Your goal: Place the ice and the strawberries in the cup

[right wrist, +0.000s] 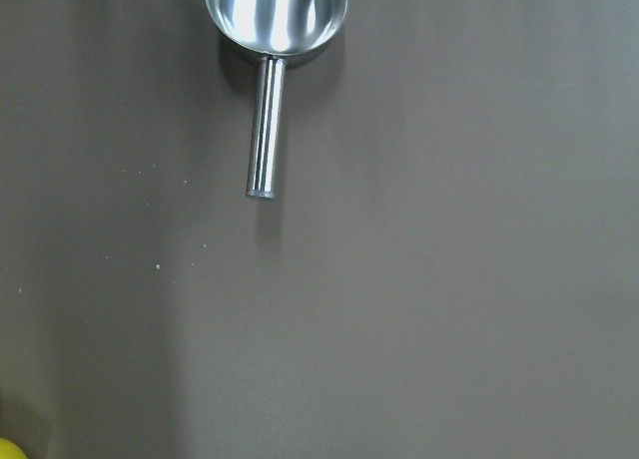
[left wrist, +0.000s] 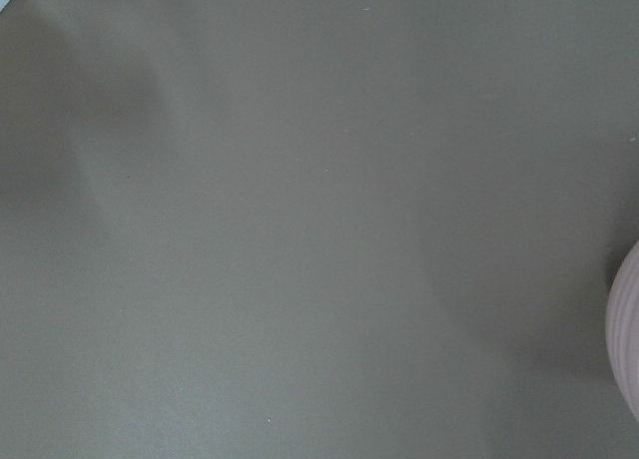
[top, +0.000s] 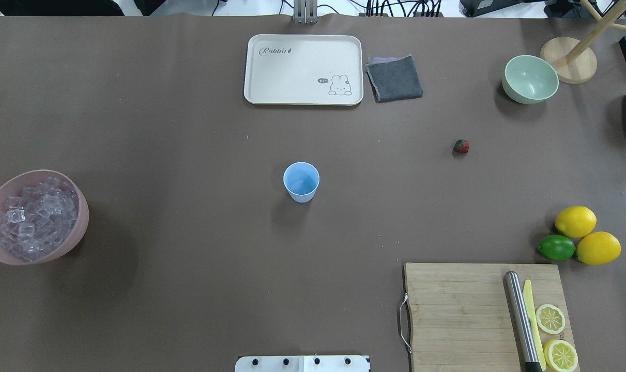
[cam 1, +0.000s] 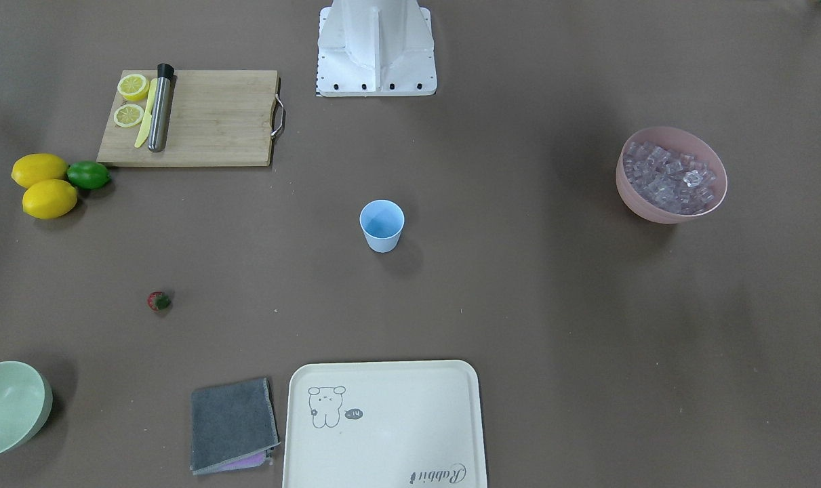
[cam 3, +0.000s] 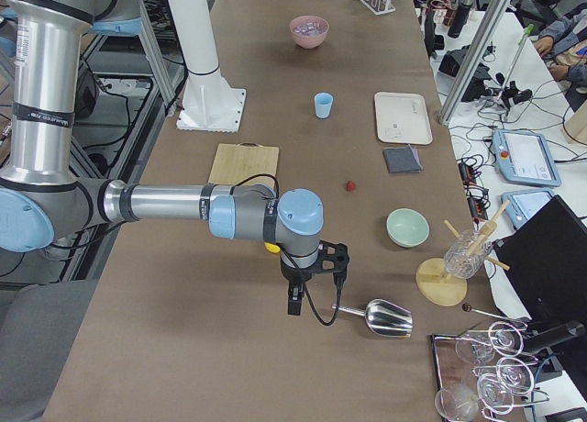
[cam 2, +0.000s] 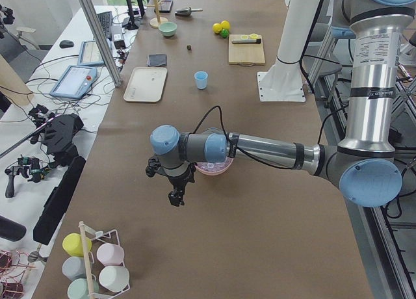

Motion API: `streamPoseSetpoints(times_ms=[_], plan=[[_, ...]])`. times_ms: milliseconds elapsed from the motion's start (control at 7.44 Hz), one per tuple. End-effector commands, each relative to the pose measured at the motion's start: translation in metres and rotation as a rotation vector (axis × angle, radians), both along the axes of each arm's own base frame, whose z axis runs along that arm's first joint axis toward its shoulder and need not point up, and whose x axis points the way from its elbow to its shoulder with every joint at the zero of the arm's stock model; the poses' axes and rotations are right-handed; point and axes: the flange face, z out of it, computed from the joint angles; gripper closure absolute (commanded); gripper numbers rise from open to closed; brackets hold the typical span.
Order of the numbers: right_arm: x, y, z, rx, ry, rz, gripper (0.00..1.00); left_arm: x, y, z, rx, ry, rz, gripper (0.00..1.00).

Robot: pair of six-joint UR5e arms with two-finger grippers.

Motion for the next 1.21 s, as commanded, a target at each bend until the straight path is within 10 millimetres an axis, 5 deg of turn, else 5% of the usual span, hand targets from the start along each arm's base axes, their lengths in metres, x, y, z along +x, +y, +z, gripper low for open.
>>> streamPoseSetpoints(times_ms=[0, 403, 1075], plan=[[0.0, 0.0, -0.002, 0.008, 0.003, -0.005, 0.0, 0.0, 0.001, 0.0, -0.001, 0.0, 0.0, 0.02], [-0.002, -0.002, -0.01, 0.022, -0.019, -0.003, 0.0, 0.0, 0.003, 0.002, -0.003, 0.001, 0.001, 0.02], [0.0, -0.021, -0.052, 0.105, -0.014, 0.01, 0.0, 0.0, -0.004, -0.006, 0.012, 0.001, 0.001, 0.02]])
